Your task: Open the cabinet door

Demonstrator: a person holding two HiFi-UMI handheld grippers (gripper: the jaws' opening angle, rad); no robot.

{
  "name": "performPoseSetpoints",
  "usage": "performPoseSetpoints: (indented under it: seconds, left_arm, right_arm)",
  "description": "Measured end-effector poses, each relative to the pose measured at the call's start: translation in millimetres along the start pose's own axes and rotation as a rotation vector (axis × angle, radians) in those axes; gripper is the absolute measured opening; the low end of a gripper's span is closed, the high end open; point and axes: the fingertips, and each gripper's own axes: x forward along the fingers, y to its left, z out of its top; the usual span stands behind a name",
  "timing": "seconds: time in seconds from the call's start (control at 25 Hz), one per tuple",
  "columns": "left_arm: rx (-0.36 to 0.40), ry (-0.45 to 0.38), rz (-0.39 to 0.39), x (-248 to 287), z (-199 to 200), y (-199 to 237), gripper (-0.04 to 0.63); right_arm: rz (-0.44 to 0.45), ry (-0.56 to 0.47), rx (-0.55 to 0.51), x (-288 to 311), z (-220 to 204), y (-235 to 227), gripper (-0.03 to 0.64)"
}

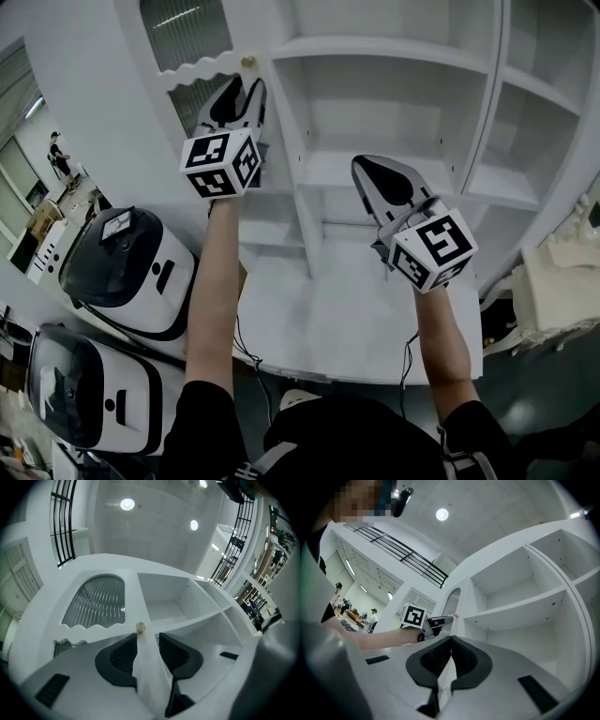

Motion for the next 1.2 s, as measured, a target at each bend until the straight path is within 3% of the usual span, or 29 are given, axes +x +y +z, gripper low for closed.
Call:
performPoseSetpoints:
  seconds: [0.72,1.2]
  left_arm:
    - [0.030,-0.050,0.047,36.1,20.7,14.7,0.143]
    - [0.032,-0.023,0.072,41.1,15.2,17.7,0.100]
  right_arm:
    - [-0.006,0.012,-0.029,0.5,4.9,-4.1,0.018]
    - [-0.003,0.013,-0.026,-8.2,6.1,-5.5,0.018]
